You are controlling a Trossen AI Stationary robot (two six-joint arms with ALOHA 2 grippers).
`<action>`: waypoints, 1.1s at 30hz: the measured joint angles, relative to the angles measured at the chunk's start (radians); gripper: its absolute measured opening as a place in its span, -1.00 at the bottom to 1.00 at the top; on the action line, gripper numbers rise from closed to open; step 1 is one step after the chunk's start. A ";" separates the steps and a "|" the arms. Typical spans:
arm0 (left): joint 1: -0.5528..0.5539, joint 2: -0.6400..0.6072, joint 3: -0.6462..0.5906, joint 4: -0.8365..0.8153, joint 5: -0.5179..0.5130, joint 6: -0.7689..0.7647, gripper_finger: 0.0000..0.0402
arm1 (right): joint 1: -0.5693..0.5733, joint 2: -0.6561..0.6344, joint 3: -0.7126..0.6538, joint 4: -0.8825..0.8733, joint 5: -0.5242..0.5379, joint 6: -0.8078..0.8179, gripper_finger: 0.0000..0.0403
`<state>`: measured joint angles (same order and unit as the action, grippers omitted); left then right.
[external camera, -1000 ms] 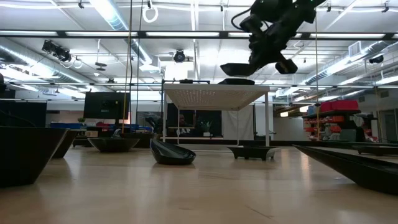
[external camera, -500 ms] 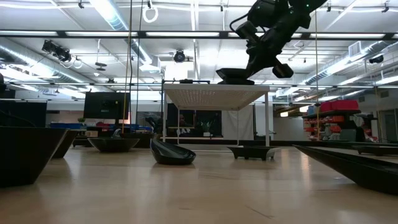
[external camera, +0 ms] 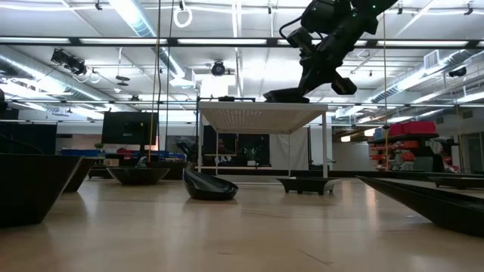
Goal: Pick & Place Mini shaped plates
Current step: Stack the leaf-shaped plate on top of the leaf-shaped plate on the shelf, then put the square plate on the shelf
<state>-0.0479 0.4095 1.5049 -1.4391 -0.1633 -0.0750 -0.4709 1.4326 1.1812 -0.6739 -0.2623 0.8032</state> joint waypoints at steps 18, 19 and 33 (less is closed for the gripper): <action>0.000 0.000 0.000 0.000 0.000 0.000 -0.99 | -0.011 -0.021 -0.001 -0.040 0.045 -0.005 -0.51; 0.000 0.000 0.000 0.000 0.000 0.000 -0.99 | -0.016 -0.027 -0.001 -0.043 0.046 -0.011 -0.50; 0.000 0.000 0.000 0.000 0.000 0.000 -0.99 | -0.039 -0.146 -0.005 -0.182 0.098 -0.082 -0.47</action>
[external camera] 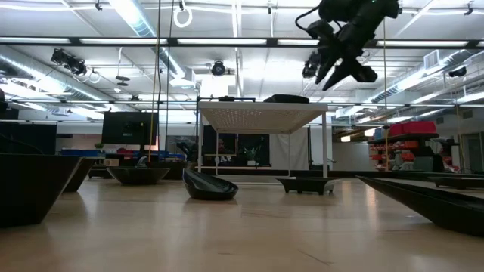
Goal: Pick & Place Mini shaped plates
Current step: Put the square plate on the shelf
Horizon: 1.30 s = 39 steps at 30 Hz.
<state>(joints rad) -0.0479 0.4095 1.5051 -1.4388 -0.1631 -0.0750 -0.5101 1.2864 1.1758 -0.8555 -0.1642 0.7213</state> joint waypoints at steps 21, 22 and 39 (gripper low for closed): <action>0.000 0.000 0.000 0.000 0.000 0.000 -0.99 | 0.000 -0.136 -0.217 -0.222 0.079 -0.015 -0.47; 0.000 0.000 0.000 0.000 0.000 0.000 -0.99 | 0.000 -0.136 -0.218 -0.235 0.080 -0.034 -0.47; 0.000 0.000 0.000 0.000 0.000 0.000 -0.99 | -0.108 -0.105 -0.176 -0.352 0.014 -0.829 -0.47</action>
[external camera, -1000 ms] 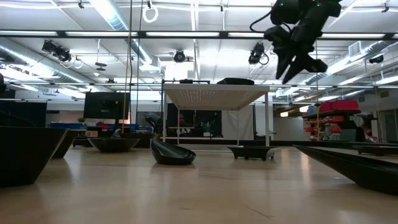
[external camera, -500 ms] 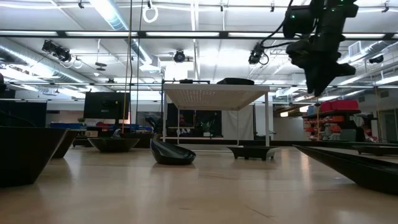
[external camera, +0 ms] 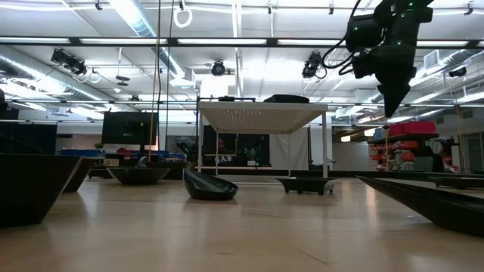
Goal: Pick & Place Mini shaped plates
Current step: Put the square plate on the shelf
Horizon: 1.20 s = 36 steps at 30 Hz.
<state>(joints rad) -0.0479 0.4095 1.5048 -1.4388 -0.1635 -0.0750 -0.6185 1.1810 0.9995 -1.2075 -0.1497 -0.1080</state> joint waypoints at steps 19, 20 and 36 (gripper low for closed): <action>0.000 0.000 0.000 0.000 0.000 0.000 -0.99 | -0.128 0.073 0.005 -0.166 0.002 -0.492 -0.47; 0.000 0.000 0.000 0.000 0.000 0.000 -0.99 | -0.129 0.074 -0.005 -0.162 0.002 -0.509 -0.47; 0.000 0.000 0.000 0.000 0.000 0.000 -0.99 | -0.128 0.092 -0.178 -0.126 0.000 -0.643 -0.47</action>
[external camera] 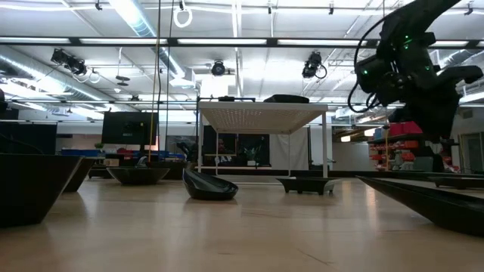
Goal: Pick & Place Mini shaped plates
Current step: Put the square plate on the shelf
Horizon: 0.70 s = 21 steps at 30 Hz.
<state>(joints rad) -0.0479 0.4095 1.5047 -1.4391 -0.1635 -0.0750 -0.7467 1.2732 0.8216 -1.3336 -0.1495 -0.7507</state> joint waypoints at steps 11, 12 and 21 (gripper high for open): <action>0.000 0.000 0.000 0.000 0.000 0.000 -0.99 | 0.002 0.099 -0.005 0.060 -0.052 0.035 -0.47; 0.000 0.000 0.000 0.000 0.000 0.000 -0.99 | 0.002 0.102 -0.005 0.070 -0.052 0.030 -0.47; 0.000 0.000 0.000 0.000 0.000 0.000 -0.99 | 0.002 0.106 -0.005 0.112 -0.053 -0.044 -0.47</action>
<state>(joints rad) -0.0479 0.4092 1.5048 -1.4391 -0.1635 -0.0750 -0.7444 1.3796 0.8165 -1.2215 -0.2022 -0.7945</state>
